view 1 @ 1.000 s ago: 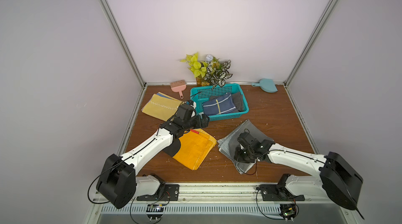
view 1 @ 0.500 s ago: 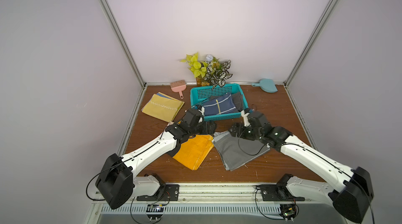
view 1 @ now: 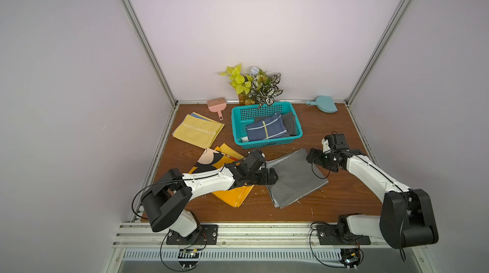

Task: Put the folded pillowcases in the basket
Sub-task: Pick up the item at the center of the board.

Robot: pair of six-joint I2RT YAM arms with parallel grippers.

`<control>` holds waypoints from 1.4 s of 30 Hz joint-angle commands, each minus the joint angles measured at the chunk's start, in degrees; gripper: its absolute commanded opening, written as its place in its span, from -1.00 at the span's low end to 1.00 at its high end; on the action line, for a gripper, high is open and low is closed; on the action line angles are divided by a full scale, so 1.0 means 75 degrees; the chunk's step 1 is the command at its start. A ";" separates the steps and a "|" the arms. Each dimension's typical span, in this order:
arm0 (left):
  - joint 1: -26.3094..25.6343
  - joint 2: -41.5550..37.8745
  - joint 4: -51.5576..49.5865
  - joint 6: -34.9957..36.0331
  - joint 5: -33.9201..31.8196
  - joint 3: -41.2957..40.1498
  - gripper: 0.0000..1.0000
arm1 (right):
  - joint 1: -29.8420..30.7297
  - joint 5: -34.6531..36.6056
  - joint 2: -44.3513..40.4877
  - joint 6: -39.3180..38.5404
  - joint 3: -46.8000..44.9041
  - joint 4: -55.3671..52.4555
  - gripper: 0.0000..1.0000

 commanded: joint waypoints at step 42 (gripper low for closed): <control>-0.0406 0.1124 -0.1265 0.1250 -0.0351 0.2317 -0.98 | 0.1598 -0.0613 -0.2149 0.0758 -0.0484 -0.0296 -1.00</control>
